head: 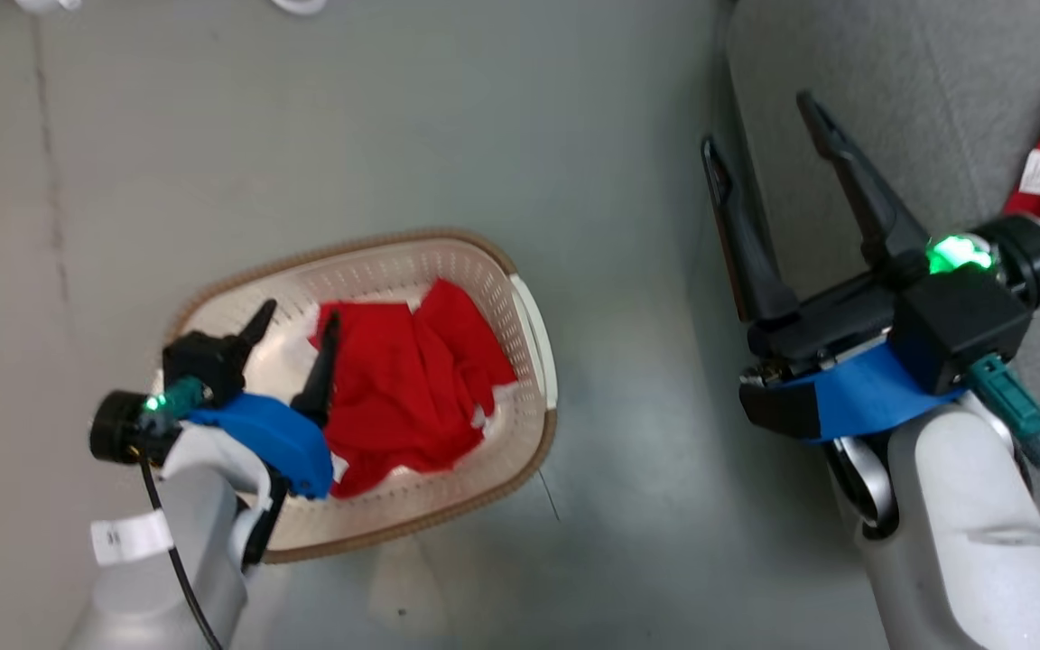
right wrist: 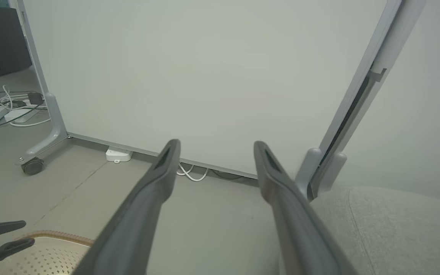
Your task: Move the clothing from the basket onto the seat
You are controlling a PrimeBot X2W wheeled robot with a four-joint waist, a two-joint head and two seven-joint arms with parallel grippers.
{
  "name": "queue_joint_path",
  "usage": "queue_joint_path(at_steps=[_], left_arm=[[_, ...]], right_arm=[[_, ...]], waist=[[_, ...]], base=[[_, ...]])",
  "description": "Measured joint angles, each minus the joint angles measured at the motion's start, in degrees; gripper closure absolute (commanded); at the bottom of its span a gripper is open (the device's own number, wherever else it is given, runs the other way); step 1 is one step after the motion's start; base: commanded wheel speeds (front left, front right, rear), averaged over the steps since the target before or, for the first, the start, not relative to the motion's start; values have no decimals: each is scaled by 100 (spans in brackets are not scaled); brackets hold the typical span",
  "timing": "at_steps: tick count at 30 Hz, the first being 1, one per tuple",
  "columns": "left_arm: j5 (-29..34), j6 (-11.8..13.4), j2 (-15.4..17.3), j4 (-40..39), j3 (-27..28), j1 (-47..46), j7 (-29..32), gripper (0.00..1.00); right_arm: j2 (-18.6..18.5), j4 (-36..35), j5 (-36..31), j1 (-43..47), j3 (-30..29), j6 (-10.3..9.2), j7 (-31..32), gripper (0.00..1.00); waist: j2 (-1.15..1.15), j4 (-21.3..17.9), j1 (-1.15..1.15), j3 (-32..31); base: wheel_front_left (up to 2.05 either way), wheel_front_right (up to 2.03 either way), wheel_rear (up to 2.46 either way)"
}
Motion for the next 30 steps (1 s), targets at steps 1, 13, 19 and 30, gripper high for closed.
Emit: queue_joint_path(at_steps=[1,13,19,30], left_arm=[[-31,0,47,142,-68,-156,43,0],[-581,0,171,1089,-1084,-1491,249,0],[-899,0,134,1354,-1688,-1735,335,0],[-939,202,-47,2504,-1926,-2117,508,0]], right_arm=[[1,-68,-1,-93,36,0,-10,0],[-1,-347,288,-454,144,0,-312,0],[0,-333,392,-439,119,0,-439,0],[0,-463,587,-138,93,0,-504,0]], waist=[[0,-42,0,179],[0,-615,0,1920],[0,-844,-1,2323],[0,-999,-2,2404]], base=[[0,0,0],[0,0,0],[0,0,0],[0,0,0]])
